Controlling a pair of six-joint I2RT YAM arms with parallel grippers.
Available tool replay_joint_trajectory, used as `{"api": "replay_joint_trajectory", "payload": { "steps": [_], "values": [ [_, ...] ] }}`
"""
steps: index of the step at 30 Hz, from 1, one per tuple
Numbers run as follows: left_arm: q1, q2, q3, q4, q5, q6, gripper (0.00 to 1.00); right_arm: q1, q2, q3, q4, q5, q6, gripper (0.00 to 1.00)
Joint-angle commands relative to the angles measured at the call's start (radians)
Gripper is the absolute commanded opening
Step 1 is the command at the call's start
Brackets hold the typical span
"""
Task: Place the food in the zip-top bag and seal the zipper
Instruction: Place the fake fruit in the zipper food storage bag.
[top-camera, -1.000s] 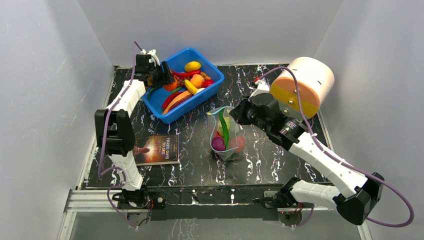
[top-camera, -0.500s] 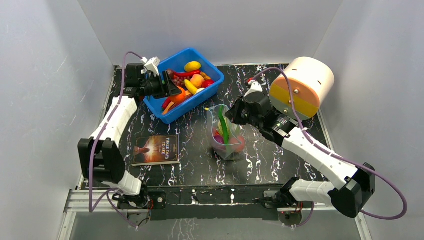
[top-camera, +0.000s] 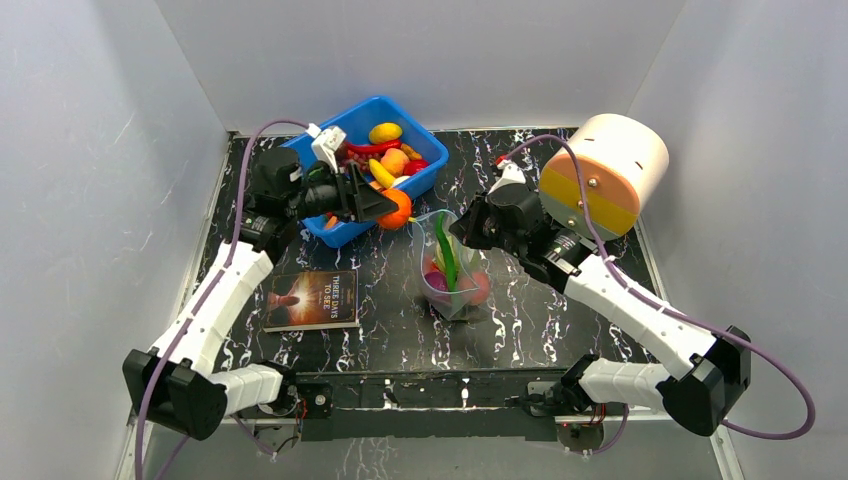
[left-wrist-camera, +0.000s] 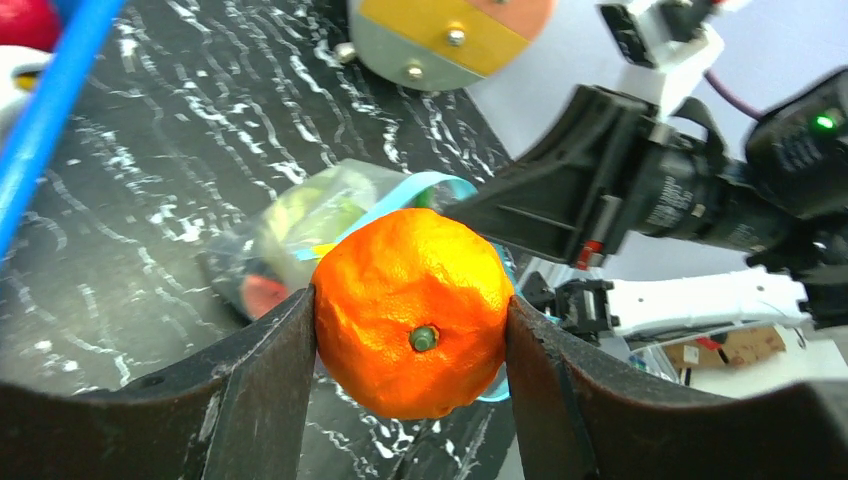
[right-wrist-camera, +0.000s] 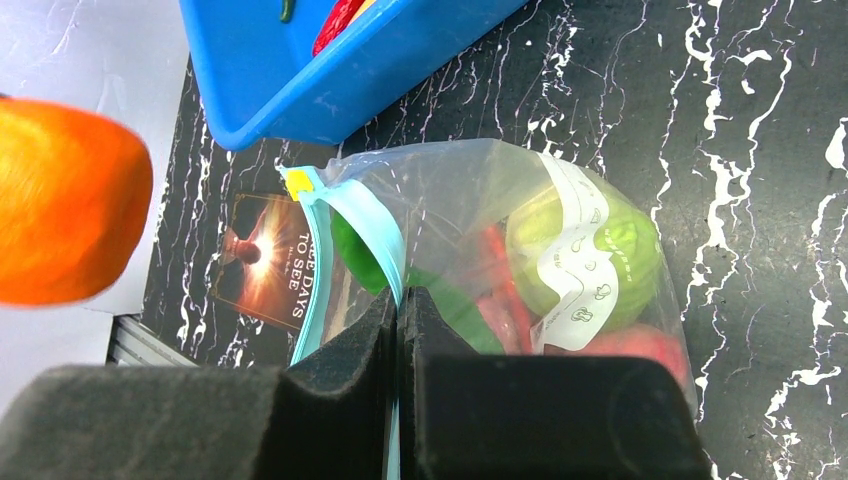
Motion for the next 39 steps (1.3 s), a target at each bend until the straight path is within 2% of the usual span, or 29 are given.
{"api": "replay_joint_trajectory", "payload": {
  "steps": [1,17,21,27,32,39],
  "values": [
    [-0.081,-0.058,-0.028,0.104,0.023,-0.083,0.3,-0.003,-0.046,0.036,0.072,0.001,0.008,0.0],
    [-0.294,-0.087,-0.117,0.163,-0.123,-0.082,0.28,-0.003,-0.075,0.024,0.081,-0.017,0.017,0.0],
    [-0.343,-0.061,-0.114,0.119,-0.169,-0.044,0.28,-0.003,-0.071,0.028,0.081,-0.021,0.018,0.0],
    [-0.401,-0.033,-0.117,0.064,-0.248,0.007,0.35,-0.004,-0.074,0.026,0.084,-0.02,0.017,0.0],
    [-0.422,0.0,-0.108,0.05,-0.256,0.029,0.4,-0.003,-0.073,0.02,0.084,-0.023,0.02,0.0],
    [-0.435,0.013,-0.098,0.031,-0.278,0.048,0.51,-0.004,-0.077,0.016,0.087,-0.024,0.02,0.0]
  ]
}}
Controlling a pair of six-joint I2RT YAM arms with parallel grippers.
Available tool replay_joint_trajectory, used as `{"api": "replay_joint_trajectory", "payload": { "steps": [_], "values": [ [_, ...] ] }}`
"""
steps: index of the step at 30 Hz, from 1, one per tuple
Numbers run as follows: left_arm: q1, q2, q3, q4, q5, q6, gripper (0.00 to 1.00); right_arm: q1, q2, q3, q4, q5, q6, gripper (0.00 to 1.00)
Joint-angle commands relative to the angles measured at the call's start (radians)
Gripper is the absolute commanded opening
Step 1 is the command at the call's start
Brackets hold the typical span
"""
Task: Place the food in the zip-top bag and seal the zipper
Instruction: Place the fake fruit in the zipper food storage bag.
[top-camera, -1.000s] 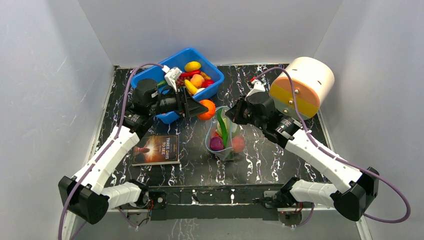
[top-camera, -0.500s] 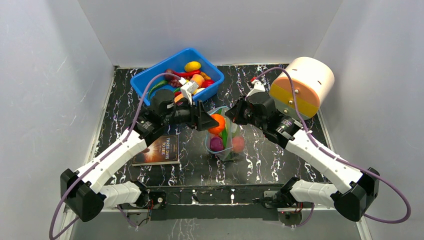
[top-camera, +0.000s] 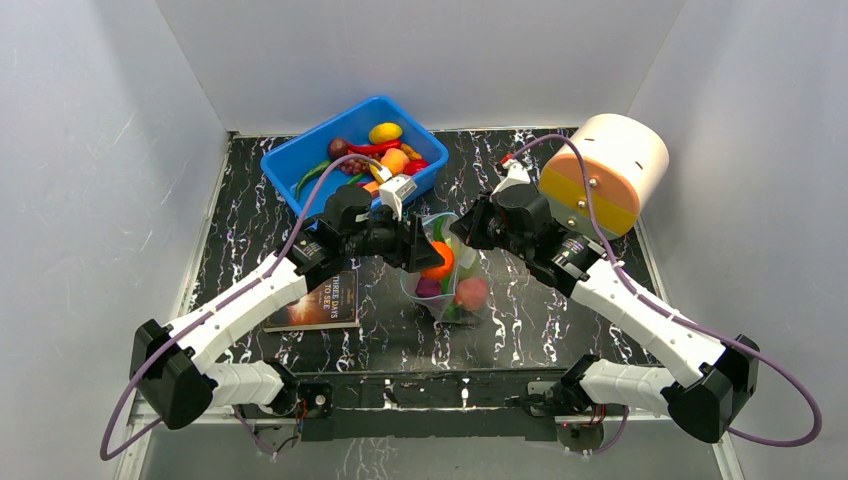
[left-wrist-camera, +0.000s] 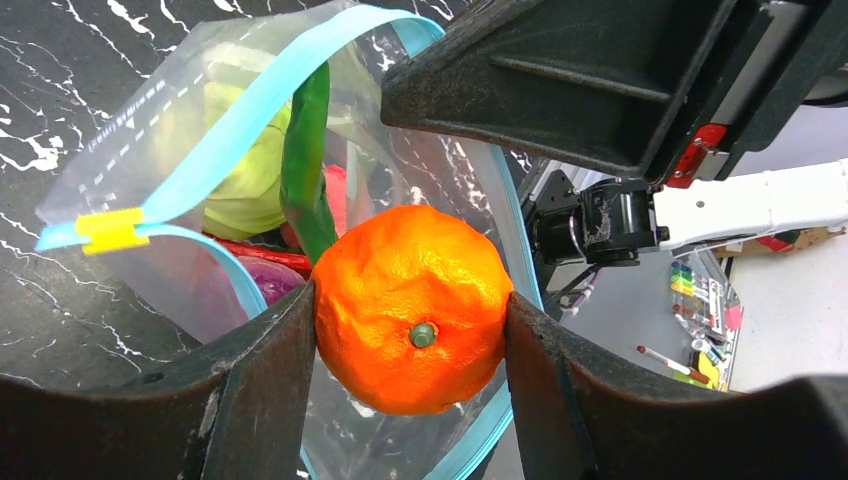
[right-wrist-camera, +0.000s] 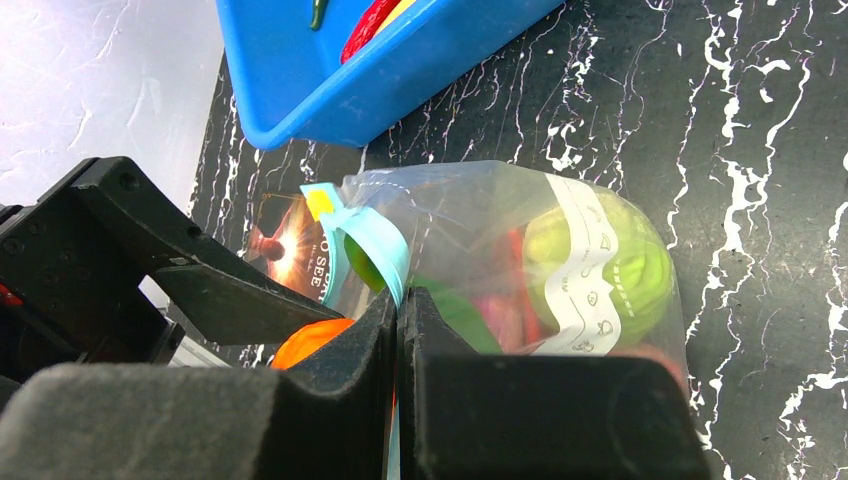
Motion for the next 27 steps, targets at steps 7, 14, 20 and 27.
{"api": "replay_joint_trajectory", "payload": {
  "steps": [7,14,20,27],
  "values": [
    [-0.011,-0.016,0.016,-0.023,-0.041,0.031,0.55,-0.003,-0.036,0.008,0.089,-0.004,0.011,0.0],
    [-0.011,-0.027,0.023,-0.009,-0.048,0.027,0.72,-0.004,-0.048,0.006,0.085,-0.003,0.008,0.0],
    [-0.011,-0.048,0.056,-0.041,-0.09,0.055,0.82,-0.004,-0.054,0.004,0.083,-0.002,-0.003,0.0],
    [-0.011,-0.046,0.157,-0.151,-0.263,0.089,0.76,-0.003,-0.064,-0.007,0.07,0.011,-0.023,0.0]
  ]
}}
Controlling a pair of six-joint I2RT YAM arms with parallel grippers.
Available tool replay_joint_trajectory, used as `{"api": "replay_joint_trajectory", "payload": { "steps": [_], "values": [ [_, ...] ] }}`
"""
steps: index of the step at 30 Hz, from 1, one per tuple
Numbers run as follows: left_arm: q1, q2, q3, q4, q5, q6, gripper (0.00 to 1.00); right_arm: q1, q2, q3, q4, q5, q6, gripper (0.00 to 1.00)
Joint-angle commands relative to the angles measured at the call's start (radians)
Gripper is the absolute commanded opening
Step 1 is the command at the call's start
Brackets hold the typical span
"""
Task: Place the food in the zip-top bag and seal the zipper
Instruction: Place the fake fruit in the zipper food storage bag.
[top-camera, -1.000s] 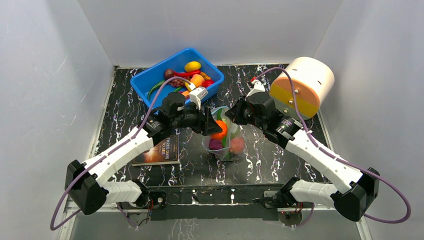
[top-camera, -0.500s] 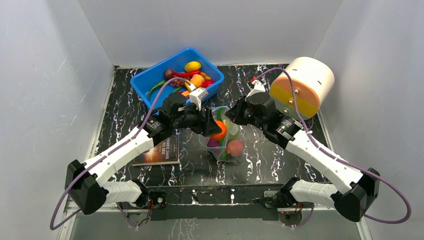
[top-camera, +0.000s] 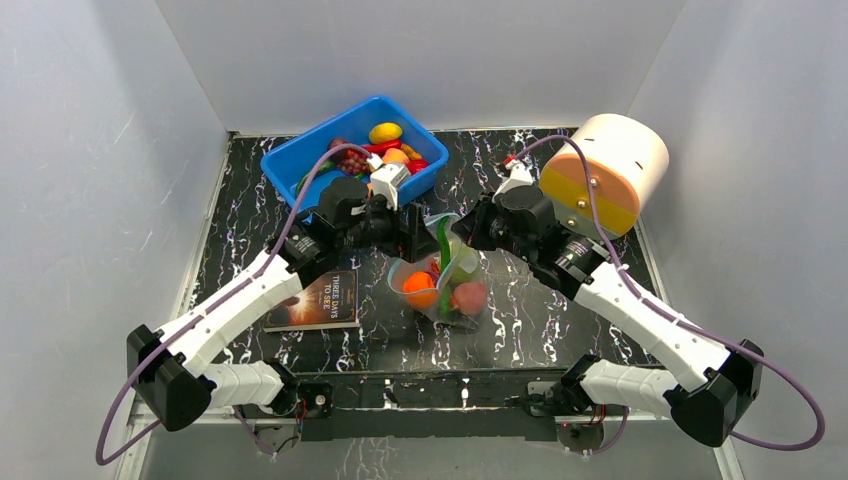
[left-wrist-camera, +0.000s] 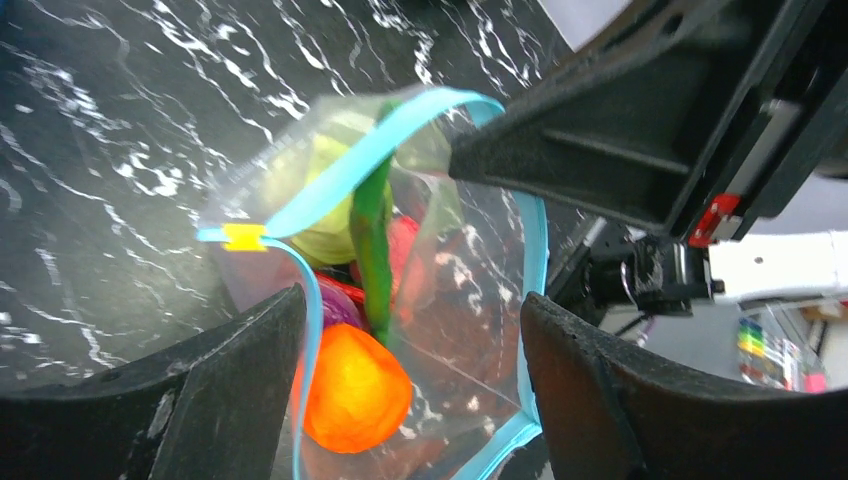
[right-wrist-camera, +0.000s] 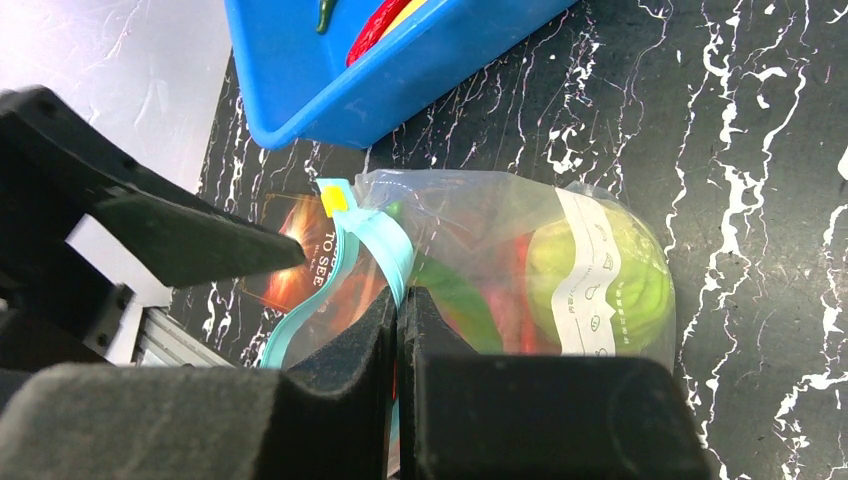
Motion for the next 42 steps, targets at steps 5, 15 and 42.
{"api": "replay_joint_trajectory", "payload": {
  "steps": [5,15,42],
  "values": [
    [-0.006,-0.014,0.154,-0.124,-0.279,0.071,0.69,-0.003,-0.048,-0.003,0.064,0.019,-0.032,0.0],
    [0.079,0.088,0.249,-0.164,-0.422,0.135,0.54,-0.003,-0.067,0.005,0.061,0.01,-0.055,0.0],
    [0.491,0.688,0.577,-0.033,-0.219,0.115,0.5,-0.004,0.045,0.109,0.026,0.03,-0.11,0.0]
  ]
}}
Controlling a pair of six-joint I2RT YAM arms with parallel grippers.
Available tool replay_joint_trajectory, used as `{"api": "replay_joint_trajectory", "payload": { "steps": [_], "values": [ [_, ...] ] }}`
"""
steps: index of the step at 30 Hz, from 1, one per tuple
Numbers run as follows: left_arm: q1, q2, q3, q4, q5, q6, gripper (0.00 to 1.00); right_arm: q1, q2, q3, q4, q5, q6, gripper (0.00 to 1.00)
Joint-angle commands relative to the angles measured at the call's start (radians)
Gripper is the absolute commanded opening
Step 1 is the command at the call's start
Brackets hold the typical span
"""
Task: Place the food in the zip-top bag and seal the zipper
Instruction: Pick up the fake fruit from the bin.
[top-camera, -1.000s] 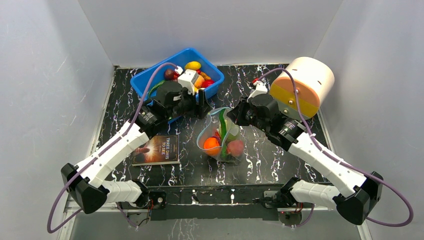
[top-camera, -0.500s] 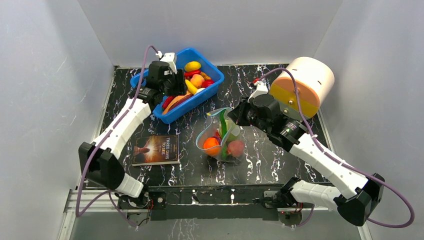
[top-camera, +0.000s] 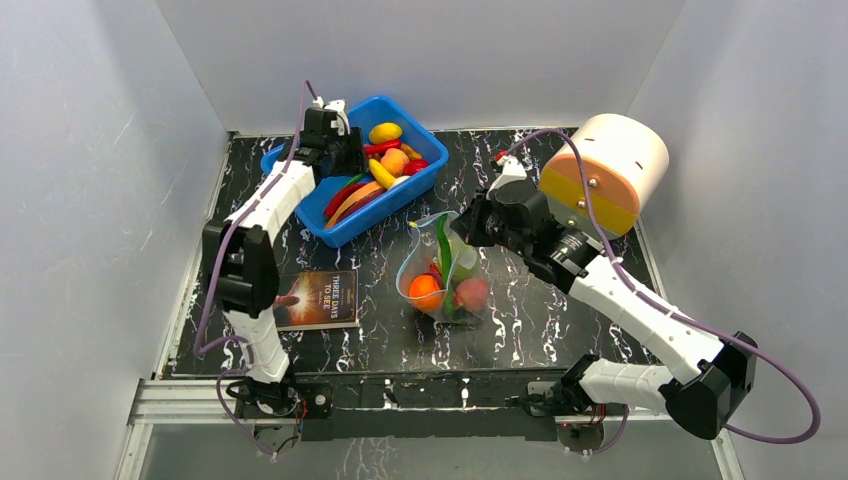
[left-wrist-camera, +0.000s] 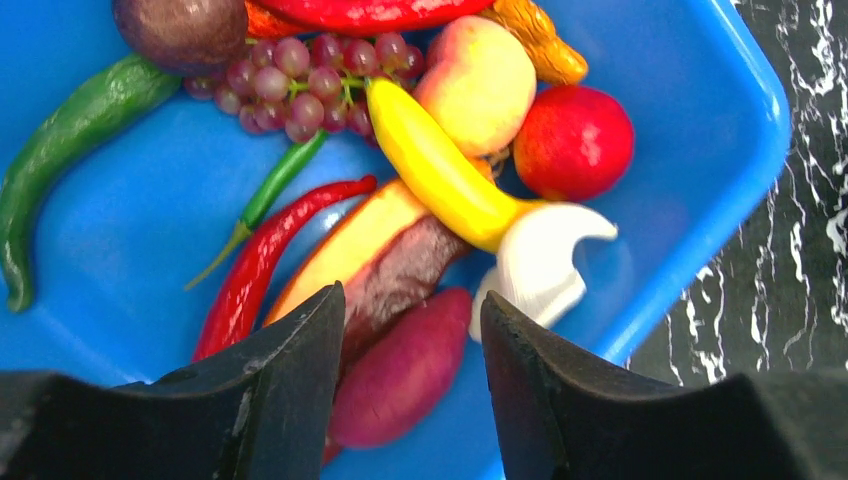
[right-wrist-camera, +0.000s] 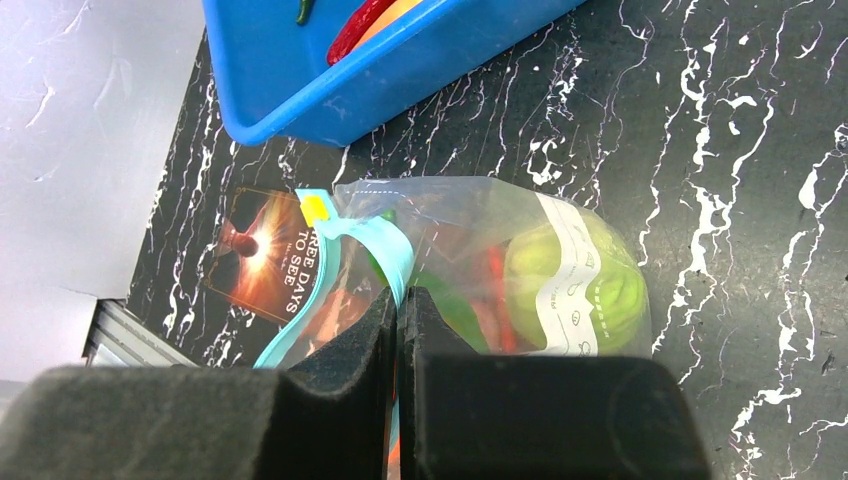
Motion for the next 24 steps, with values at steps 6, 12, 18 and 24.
{"api": "replay_joint_trajectory", "payload": {
  "steps": [6,12,18,24],
  "values": [
    [0.037,0.174,0.163,0.093,0.036,-0.046,0.46,-0.004,0.045,0.089,0.055,0.021,-0.029,0.0],
    [0.045,0.231,0.229,0.127,-0.131,0.035,0.53,-0.005,0.065,0.086,0.064,0.021,-0.03,0.0],
    [0.045,0.281,0.302,0.156,-0.244,0.193,0.64,-0.005,0.077,0.086,0.062,0.025,-0.036,0.0],
    [0.045,0.358,0.398,0.133,-0.348,0.282,0.62,-0.005,0.079,0.089,0.061,0.03,-0.045,0.0]
  ]
}}
